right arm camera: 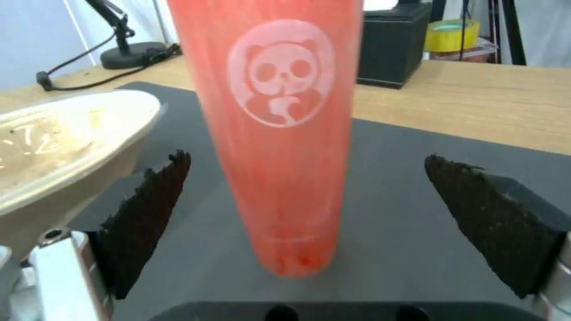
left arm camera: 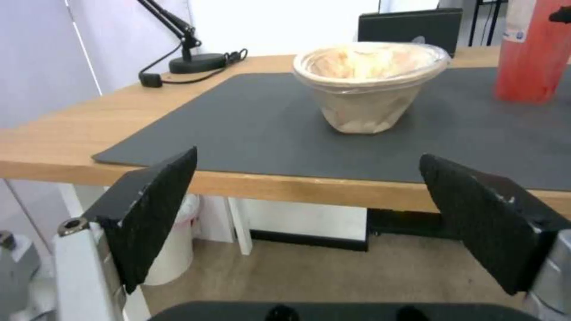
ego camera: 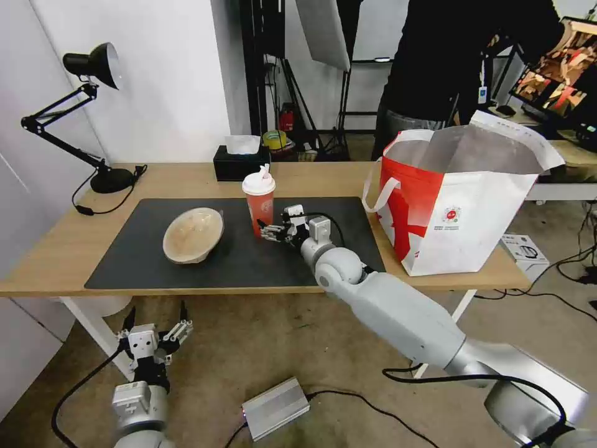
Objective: Pick up the trash from the table and place it into the takeout bag.
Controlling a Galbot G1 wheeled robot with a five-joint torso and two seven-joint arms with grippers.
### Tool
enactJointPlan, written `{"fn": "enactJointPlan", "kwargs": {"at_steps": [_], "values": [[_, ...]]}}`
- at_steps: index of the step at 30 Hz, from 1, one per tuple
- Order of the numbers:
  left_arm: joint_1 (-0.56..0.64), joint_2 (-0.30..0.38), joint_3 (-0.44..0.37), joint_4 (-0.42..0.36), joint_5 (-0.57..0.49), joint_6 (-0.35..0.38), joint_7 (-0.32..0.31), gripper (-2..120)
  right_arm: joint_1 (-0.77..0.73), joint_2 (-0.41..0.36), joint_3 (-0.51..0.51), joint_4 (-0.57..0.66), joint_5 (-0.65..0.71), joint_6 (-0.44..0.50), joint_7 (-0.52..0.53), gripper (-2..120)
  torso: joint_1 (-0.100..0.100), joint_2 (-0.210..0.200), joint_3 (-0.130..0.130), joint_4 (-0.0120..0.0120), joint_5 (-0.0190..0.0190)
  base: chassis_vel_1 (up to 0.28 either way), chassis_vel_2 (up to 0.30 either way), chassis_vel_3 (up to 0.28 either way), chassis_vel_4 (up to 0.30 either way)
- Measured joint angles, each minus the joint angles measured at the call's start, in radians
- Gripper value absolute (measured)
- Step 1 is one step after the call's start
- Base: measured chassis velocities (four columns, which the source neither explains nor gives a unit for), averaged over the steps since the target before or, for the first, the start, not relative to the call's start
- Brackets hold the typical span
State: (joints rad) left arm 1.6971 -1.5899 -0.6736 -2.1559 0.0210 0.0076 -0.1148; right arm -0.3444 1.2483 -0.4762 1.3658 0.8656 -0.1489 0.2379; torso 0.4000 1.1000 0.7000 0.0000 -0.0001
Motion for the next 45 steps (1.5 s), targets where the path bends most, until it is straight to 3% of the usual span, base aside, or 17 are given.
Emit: {"fn": "enactJointPlan", "kwargs": {"at_steps": [45], "values": [[0.004,0.002,-0.005,0.0,-0.015,-0.011,-0.001,100,0.069,0.13,-0.021,-0.216,-0.04,0.043,-0.053,100,0.0,0.0,0.0,0.0,0.0,0.0,0.0,0.0,0.0]]}}
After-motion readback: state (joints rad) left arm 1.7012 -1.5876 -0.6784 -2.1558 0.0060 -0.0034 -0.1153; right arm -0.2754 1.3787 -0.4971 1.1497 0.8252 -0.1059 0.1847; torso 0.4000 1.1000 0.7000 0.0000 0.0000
